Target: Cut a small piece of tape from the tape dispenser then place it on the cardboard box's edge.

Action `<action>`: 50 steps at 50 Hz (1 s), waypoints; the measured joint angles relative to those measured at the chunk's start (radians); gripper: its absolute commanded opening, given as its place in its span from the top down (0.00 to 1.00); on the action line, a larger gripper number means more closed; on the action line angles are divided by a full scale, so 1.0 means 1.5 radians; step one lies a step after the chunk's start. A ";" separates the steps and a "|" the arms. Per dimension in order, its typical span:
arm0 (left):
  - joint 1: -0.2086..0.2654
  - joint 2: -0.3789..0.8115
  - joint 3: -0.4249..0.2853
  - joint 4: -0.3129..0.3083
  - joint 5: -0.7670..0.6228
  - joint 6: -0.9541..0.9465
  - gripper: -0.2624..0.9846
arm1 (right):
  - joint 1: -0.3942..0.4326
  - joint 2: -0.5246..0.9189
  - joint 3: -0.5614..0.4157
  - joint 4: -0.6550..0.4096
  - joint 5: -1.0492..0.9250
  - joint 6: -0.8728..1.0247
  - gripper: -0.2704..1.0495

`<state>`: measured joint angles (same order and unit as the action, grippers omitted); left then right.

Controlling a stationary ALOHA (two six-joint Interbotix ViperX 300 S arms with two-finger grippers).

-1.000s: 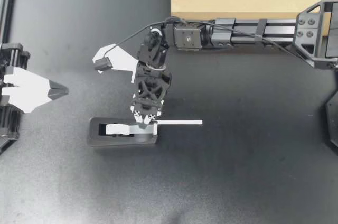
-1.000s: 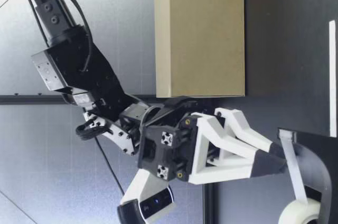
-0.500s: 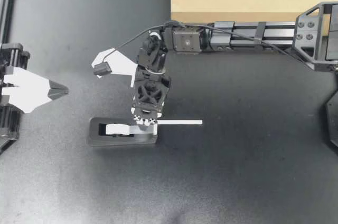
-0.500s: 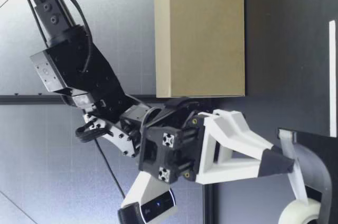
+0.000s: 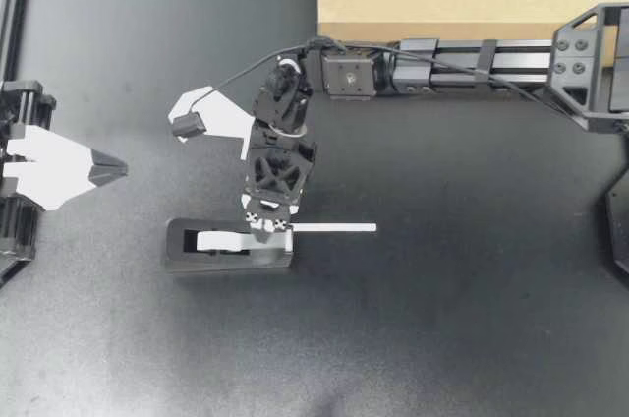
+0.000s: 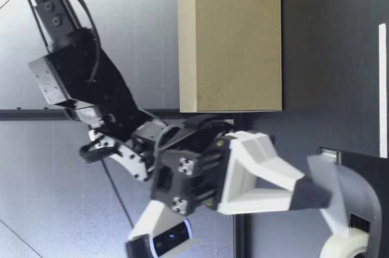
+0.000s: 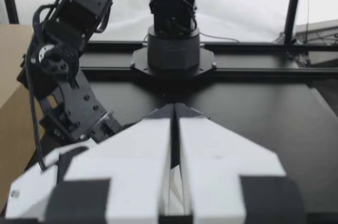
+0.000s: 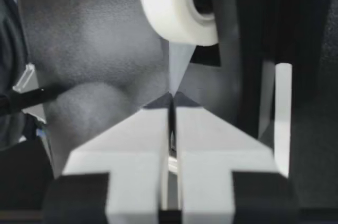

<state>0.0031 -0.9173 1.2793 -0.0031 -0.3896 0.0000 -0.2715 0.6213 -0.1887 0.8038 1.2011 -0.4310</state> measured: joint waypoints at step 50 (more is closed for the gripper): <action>0.000 0.001 0.000 0.000 0.000 0.000 0.89 | 0.000 -0.132 0.179 -0.001 -0.041 0.018 0.85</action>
<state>0.0031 -0.9158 1.2793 -0.0031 -0.3896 0.0000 -0.2715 0.4234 0.0798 0.8023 1.1397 -0.4034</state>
